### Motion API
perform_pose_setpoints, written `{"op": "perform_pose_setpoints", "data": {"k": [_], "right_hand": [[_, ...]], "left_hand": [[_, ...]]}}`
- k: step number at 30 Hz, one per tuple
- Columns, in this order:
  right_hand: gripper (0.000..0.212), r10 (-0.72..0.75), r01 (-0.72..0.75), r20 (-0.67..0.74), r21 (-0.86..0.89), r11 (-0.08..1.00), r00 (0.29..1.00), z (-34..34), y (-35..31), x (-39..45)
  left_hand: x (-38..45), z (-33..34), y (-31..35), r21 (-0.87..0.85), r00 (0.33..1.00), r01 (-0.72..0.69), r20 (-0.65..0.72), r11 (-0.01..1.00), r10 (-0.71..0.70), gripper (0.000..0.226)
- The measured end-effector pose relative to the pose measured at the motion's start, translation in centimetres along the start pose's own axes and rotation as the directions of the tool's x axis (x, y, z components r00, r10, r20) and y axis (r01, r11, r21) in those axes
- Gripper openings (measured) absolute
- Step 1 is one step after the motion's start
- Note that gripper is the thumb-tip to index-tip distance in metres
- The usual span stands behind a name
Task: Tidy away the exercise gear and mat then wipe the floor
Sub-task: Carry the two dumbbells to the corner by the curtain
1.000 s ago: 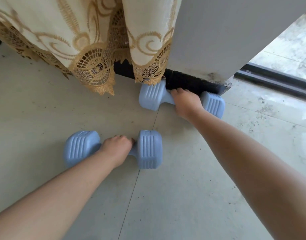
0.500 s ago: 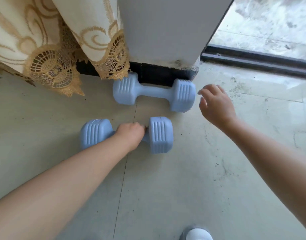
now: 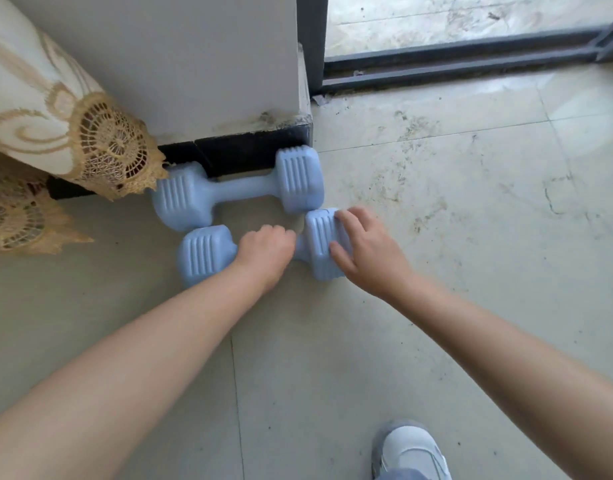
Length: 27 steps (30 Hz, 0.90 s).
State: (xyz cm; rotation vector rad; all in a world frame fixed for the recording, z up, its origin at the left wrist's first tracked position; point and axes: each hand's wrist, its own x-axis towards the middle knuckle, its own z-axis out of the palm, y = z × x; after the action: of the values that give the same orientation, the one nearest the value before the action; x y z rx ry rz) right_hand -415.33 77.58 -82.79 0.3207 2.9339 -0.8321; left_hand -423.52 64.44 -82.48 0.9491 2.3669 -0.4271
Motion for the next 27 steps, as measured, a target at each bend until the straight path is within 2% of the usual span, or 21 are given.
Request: {"op": "perform_pose_setpoints", "data": {"k": [2, 3, 5, 7, 9, 11, 12, 14, 18, 27], "right_hand": [[0.064, 0.037, -0.039, 0.071, 0.027, 0.999, 0.997, 0.6, -0.3, -0.3], [0.072, 0.039, -0.042, 0.097, 0.024, 0.999, 0.994, 0.9, -0.4, -0.4], [0.079, 0.065, -0.068, 0.152, 0.013, 0.998, 0.986, 1.5, -1.1, -0.3], [0.081, 0.134, -0.135, 0.196, -0.007, 0.991, 0.971, 1.7, -1.3, -0.3], [0.083, 0.193, -0.192, 0.192, -0.021, 0.981, 0.962, 1.8, -1.8, -0.3], [0.083, 0.247, -0.257, 0.155, 0.044, 0.965, 0.957, 2.0, -2.3, -0.1], [0.082, 0.283, -0.297, 0.141, 0.094, 0.95, 0.949, 2.0, -2.5, 0.0], [0.079, 0.333, -0.349, 0.117, 0.166, 0.922, 0.935, 2.1, -2.8, 0.2], [0.071, 0.35, -0.357, 0.07, 0.177, 0.917, 0.934, 1.8, -3.5, 0.2], [0.064, 0.327, -0.333, 0.066, 0.15, 0.931, 0.943, 2.6, -5.5, 0.2]], "left_hand": [[-1.2, 0.8, -1.4, 0.122, 0.97, -0.063, -0.226, 0.99, 0.09, 0.027], [-2.1, 1.0, -2.5, 0.157, 0.953, -0.054, -0.287, 0.986, 0.098, 0.039], [-3.8, 2.4, -4.7, 0.104, 0.931, 0.018, -0.365, 0.994, 0.022, 0.069], [-5.2, 4.4, -6.0, 0.002, 0.911, 0.128, -0.397, 0.992, -0.117, 0.091], [-6.9, 5.0, -6.2, -0.265, 0.9, 0.239, -0.301, 0.934, -0.315, 0.1], [-7.8, 5.2, -5.6, -0.549, 0.852, 0.405, -0.064, 0.731, -0.52, 0.104], [-7.7, 5.3, -5.2, -0.641, 0.824, 0.444, 0.017, 0.626, -0.567, 0.105], [-6.9, 5.1, -4.5, -0.726, 0.781, 0.457, 0.052, 0.513, -0.622, 0.104], [-5.7, 4.8, -4.3, -0.751, 0.744, 0.461, 0.037, 0.472, -0.667, 0.094], [-6.6, 5.4, -6.0, -0.708, 0.75, 0.467, -0.001, 0.53, -0.661, 0.091]]}}
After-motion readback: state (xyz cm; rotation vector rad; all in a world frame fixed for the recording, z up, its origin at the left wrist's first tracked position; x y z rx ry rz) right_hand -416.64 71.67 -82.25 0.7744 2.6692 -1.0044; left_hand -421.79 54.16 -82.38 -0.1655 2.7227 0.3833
